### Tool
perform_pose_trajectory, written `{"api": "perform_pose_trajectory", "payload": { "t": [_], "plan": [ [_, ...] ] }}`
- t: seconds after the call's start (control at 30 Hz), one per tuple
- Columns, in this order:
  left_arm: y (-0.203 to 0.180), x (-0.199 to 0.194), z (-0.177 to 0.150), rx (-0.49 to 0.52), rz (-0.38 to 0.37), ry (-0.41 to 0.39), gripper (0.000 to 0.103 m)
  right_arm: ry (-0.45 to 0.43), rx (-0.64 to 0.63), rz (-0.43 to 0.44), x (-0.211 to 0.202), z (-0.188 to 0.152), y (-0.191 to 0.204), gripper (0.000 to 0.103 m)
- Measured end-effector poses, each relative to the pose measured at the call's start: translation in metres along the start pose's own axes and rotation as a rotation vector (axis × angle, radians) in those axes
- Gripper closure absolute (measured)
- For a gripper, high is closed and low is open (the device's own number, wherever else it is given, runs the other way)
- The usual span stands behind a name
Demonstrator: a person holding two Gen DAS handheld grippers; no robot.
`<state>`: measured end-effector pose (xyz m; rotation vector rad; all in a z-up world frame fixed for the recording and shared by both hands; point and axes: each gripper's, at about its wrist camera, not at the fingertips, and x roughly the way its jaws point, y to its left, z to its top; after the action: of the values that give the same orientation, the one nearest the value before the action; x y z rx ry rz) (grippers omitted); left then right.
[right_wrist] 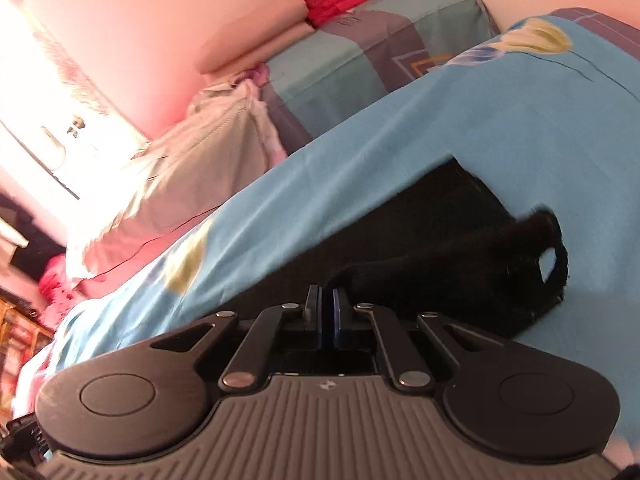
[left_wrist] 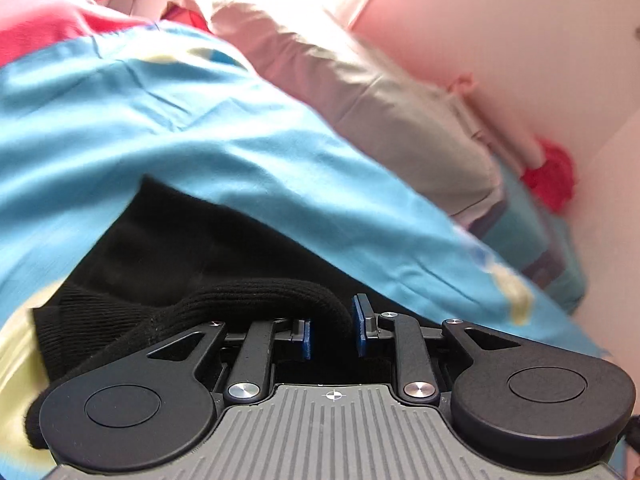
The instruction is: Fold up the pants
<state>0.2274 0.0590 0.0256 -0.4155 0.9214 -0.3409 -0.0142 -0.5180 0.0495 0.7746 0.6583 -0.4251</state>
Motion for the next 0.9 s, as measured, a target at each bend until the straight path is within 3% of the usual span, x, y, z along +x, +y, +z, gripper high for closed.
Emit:
{"api": "perform_pose_trajectory", "payload": {
  "t": [0.1, 0.13, 0.23, 0.27, 0.3, 0.37, 0.43, 0.5, 0.57, 0.67, 0.77, 0.83, 0.87, 0.9],
  "plan": [
    [0.009, 0.025, 0.017, -0.058, -0.012, 0.032, 0.015, 0.0, 0.005, -0.023, 0.04, 0.011, 0.0, 0.093],
    [0.013, 0.027, 0.019, -0.079, -0.033, 0.041, 0.009, -0.005, -0.004, -0.031, 0.047, 0.013, -0.002, 0.092],
    [0.024, 0.014, 0.019, -0.087, -0.132, 0.075, 0.0, -0.037, 0.064, 0.04, 0.03, 0.015, -0.024, 0.081],
    [0.027, 0.004, 0.018, -0.082, -0.181, 0.069, 0.0, -0.074, 0.083, 0.062, 0.015, 0.015, -0.032, 0.072],
    [0.032, -0.008, 0.019, -0.081, -0.22, 0.051, 0.0, -0.112, 0.091, 0.046, 0.0, 0.017, -0.037, 0.054],
    [0.042, -0.027, 0.024, -0.122, -0.273, 0.002, 0.0, -0.194, 0.048, -0.085, -0.031, 0.014, -0.044, 0.037],
    [0.053, -0.042, 0.03, -0.184, -0.241, -0.09, 0.0, -0.241, -0.031, -0.195, -0.051, 0.007, -0.046, 0.035],
    [0.06, -0.053, 0.033, -0.242, -0.132, -0.202, 0.0, -0.227, -0.07, -0.237, -0.056, -0.001, -0.049, 0.033],
    [0.065, -0.043, 0.038, -0.294, -0.066, -0.14, 0.0, -0.195, -0.096, -0.237, -0.051, -0.008, -0.052, 0.033],
    [0.063, -0.029, 0.034, -0.301, -0.082, -0.064, 0.0, -0.185, -0.14, -0.254, -0.035, -0.014, -0.047, 0.035],
    [0.041, -0.037, 0.02, -0.198, -0.023, -0.105, 0.0, -0.18, -0.17, -0.281, -0.011, -0.01, -0.045, 0.039],
    [0.019, -0.044, 0.006, -0.083, 0.028, -0.138, 0.0, -0.159, -0.193, -0.31, 0.005, -0.01, -0.041, 0.049],
    [0.006, -0.049, -0.006, -0.014, 0.067, -0.155, 0.0, -0.153, -0.214, -0.331, 0.012, -0.01, -0.038, 0.063],
    [-0.006, -0.051, -0.017, 0.052, 0.105, -0.172, 0.0, -0.161, -0.234, -0.362, 0.017, -0.012, -0.036, 0.091]
  ]
}}
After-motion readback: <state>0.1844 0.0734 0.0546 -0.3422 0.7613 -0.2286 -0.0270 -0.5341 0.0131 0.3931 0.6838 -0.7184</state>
